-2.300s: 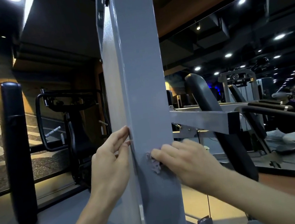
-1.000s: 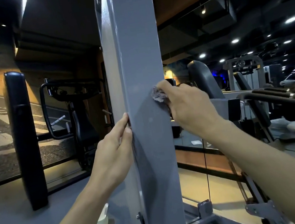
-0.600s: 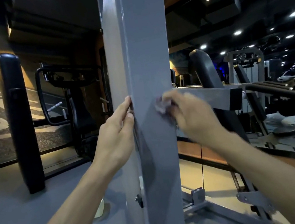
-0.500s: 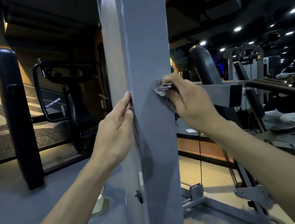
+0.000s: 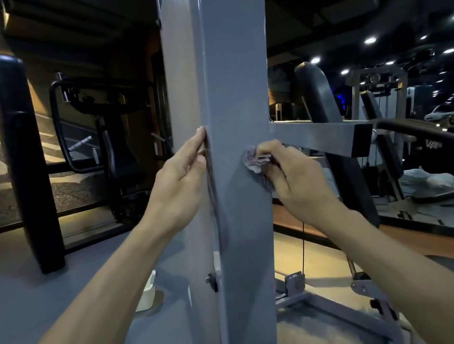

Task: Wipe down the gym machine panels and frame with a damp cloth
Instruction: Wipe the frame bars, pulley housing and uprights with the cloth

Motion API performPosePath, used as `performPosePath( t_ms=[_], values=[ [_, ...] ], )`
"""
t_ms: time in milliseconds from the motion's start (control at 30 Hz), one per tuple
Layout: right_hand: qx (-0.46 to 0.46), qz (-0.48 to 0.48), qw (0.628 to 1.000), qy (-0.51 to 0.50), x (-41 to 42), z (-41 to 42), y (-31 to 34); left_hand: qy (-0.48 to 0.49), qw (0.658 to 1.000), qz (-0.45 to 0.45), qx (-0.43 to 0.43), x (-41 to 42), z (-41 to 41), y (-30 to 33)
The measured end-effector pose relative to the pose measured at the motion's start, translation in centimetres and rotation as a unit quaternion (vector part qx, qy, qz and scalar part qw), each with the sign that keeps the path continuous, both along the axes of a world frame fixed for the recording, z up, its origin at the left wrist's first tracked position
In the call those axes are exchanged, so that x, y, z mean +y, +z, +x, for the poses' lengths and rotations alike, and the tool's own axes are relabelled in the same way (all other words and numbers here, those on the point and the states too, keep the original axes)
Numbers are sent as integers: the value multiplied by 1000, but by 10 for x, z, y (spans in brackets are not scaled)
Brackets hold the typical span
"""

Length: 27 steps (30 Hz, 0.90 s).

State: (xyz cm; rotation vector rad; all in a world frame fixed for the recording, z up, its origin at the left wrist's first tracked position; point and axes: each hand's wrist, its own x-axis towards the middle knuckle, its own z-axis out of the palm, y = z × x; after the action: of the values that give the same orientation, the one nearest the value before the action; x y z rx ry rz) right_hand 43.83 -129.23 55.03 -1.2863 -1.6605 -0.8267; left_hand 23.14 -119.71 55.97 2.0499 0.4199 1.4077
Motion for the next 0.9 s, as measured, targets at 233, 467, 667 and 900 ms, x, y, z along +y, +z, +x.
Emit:
performPosePath(
  t_ms=[233,467,667,900],
  values=[
    [-13,-62,997,-35,-14,-9,-53,-17,999,-25,12,-6,-9,-27],
    [-92,46,994,-38,6,-60,84,-29,998,-49,-9,-4,-15,-30],
    [-172,19,983,-65,19,-79,45,5,996,-83,-29,10,-24,-65],
    [-298,-73,938,-160,12,-89,70,5,992,-119,-32,12,-28,-86]
  ],
)
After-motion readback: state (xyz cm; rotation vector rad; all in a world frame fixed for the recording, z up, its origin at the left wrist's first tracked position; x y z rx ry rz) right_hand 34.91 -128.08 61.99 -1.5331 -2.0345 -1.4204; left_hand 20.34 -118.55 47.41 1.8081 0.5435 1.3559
